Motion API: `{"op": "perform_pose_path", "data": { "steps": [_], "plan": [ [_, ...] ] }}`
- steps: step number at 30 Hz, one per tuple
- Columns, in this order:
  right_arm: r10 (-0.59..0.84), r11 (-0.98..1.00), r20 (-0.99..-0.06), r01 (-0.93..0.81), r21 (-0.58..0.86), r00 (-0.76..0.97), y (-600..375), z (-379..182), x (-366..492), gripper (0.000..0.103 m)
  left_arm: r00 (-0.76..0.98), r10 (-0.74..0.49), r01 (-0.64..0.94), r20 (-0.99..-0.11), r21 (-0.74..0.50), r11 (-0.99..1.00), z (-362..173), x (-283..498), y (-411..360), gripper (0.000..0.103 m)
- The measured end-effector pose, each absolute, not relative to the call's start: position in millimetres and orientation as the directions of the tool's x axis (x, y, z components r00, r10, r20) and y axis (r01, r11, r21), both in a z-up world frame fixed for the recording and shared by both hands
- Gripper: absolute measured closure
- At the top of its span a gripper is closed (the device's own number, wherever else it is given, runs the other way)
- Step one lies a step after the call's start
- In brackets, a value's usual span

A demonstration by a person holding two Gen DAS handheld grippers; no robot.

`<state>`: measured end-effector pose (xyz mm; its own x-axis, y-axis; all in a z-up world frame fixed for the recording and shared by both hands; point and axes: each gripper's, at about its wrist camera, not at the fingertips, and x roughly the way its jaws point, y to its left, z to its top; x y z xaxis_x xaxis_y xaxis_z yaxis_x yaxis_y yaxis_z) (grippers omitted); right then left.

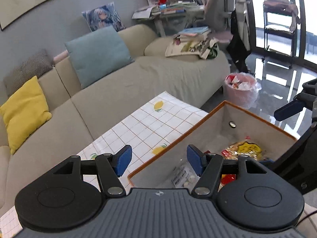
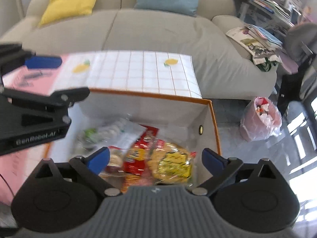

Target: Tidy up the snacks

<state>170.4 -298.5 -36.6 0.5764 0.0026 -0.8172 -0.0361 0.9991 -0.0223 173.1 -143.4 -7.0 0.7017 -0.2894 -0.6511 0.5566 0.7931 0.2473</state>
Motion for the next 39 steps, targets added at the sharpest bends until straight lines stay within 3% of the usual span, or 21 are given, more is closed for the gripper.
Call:
{"op": "perform_pose_path", "data": {
  "steps": [6, 14, 23, 39],
  "plan": [
    [0.03, 0.999, -0.729, 0.003, 0.043, 0.684, -268, 2, 118, 0.004, 0.745, -0.252, 0.518, -0.618, 0.297, 0.802, 24, 134, -109, 0.028],
    [-0.017, 1.0, -0.596, 0.023, 0.004, 0.803, -217, 32, 50, 0.003, 0.787, -0.188, 0.412, -0.588, 0.273, 0.869, 53, 86, -50, 0.021],
    [-0.027, 1.0, -0.564, 0.021, -0.018, 0.826, -167, 36, 8, 0.003, 0.722, -0.055, 0.3, -0.689, 0.241, 0.923, 38, 59, -10, 0.021],
    [-0.121, 0.99, -0.58, 0.139, -0.014, 0.806, -166, -4, -41, 0.003, 0.689, 0.014, 0.199, -0.724, 0.207, 0.958, 6, 1, 8, 0.021]
  ]
}}
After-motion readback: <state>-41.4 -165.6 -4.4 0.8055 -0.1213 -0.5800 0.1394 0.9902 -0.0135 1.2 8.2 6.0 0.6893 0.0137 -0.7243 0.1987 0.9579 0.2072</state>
